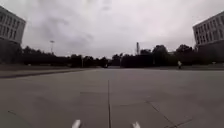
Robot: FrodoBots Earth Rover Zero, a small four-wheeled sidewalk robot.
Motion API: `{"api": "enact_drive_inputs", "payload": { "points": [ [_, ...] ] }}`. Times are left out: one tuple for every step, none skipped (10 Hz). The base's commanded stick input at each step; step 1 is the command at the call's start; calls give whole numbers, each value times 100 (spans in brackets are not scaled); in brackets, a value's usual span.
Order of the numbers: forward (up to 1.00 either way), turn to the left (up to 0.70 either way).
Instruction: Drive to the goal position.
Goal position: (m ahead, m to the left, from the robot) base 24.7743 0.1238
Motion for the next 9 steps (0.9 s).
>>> {"api": "enact_drive_inputs", "payload": {
  "points": [
    [70,0],
    [70,0],
    [70,0],
    [70,0],
    [70,-3],
    [70,-11],
    [70,-20],
    [70,-14],
    [70,0]
  ]
}}
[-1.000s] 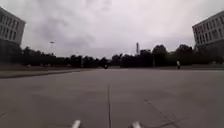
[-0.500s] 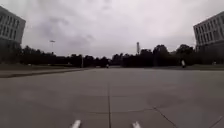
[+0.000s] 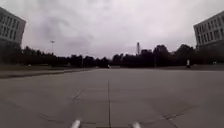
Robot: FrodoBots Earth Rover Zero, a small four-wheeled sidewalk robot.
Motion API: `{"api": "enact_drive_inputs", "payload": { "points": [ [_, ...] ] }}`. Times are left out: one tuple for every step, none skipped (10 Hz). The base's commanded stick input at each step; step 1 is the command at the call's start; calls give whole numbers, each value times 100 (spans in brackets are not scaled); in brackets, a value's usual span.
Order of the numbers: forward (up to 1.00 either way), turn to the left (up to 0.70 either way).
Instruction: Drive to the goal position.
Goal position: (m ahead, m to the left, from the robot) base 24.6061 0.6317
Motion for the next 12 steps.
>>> {"api": "enact_drive_inputs", "payload": {
  "points": [
    [70,0],
    [70,0],
    [70,0],
    [70,0],
    [70,0],
    [70,0],
    [70,0],
    [70,0],
    [70,0],
    [70,0],
    [70,0],
    [70,0]
  ]
}}
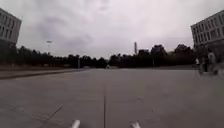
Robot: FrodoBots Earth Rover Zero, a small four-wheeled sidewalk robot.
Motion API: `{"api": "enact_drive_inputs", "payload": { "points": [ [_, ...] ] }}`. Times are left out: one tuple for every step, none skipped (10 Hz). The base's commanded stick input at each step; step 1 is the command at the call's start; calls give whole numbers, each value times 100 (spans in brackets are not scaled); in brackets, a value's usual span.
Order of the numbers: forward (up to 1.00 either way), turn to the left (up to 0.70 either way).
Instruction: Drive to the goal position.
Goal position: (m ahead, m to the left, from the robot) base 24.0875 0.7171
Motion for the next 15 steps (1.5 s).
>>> {"api": "enact_drive_inputs", "payload": {
  "points": [
    [70,0],
    [70,0],
    [70,0],
    [70,0],
    [70,0],
    [70,0],
    [70,0],
    [70,0],
    [70,0],
    [70,0],
    [70,0],
    [70,0],
    [70,0],
    [70,0],
    [70,0]
  ]
}}
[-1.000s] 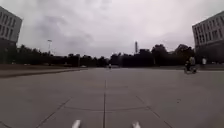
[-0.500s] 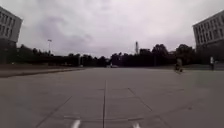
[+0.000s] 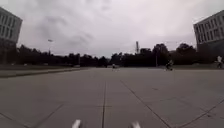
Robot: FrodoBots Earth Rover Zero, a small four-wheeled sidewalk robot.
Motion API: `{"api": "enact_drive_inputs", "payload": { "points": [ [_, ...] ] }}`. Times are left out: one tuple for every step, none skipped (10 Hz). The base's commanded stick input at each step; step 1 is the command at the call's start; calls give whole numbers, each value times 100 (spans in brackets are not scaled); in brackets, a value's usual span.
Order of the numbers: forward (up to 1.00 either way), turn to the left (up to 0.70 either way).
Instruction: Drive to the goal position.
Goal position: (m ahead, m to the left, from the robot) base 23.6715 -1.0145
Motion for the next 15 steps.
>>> {"api": "enact_drive_inputs", "payload": {
  "points": [
    [70,0],
    [70,0],
    [70,0],
    [70,0],
    [70,0],
    [70,0],
    [70,0],
    [70,-1],
    [70,-5],
    [70,-26],
    [70,-30],
    [70,-6],
    [70,0],
    [70,0],
    [70,0]
  ]
}}
